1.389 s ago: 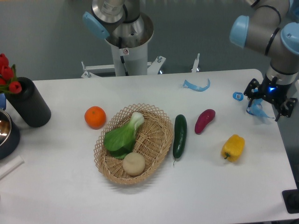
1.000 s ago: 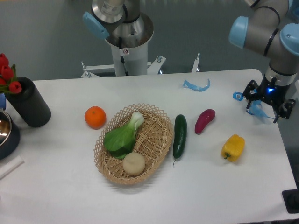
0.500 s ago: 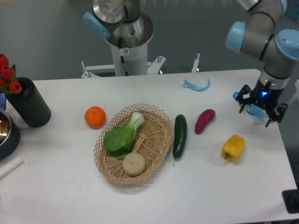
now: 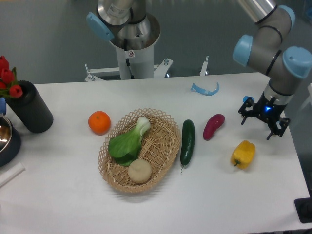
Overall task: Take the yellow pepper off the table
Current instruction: 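Move the open gripper down toward the yellow bell pepper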
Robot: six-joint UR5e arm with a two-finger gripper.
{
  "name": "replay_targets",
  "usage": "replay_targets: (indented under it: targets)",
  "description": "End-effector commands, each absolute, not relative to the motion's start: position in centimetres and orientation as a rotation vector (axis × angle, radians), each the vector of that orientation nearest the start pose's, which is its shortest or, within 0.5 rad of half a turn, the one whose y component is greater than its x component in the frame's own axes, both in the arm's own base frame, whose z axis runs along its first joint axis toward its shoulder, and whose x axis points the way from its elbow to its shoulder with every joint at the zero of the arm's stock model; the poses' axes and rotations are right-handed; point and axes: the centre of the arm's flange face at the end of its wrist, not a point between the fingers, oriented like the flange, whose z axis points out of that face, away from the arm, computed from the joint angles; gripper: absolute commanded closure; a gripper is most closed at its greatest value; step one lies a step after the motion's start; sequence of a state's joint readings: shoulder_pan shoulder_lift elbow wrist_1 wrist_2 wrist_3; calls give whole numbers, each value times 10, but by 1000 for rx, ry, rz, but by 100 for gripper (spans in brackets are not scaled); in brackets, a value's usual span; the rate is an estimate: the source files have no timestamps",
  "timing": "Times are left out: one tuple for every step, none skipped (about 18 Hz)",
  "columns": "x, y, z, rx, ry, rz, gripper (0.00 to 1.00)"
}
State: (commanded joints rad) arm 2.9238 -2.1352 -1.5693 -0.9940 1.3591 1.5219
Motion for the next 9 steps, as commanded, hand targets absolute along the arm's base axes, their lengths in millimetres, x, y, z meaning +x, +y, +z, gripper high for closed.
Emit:
replay_targets:
  targets:
    - [-612,294,213,-2920,234,-21,0]
    - [-612,298,212,-2919,228,-8,0]
    - [-611,300,208,-2920,222,-6,0]
    - [-612,302,206,-2919,214,0,0]
    - [-613,303,205,-2918,215,8,0]
    - [-613,303,204,-2918,213,12,0]
    - [-614,303,205,-2915,214,21,0]
    - [-614,303,205,-2916,207,20,0]
    - [-614,303,204,-2916,200,19,0]
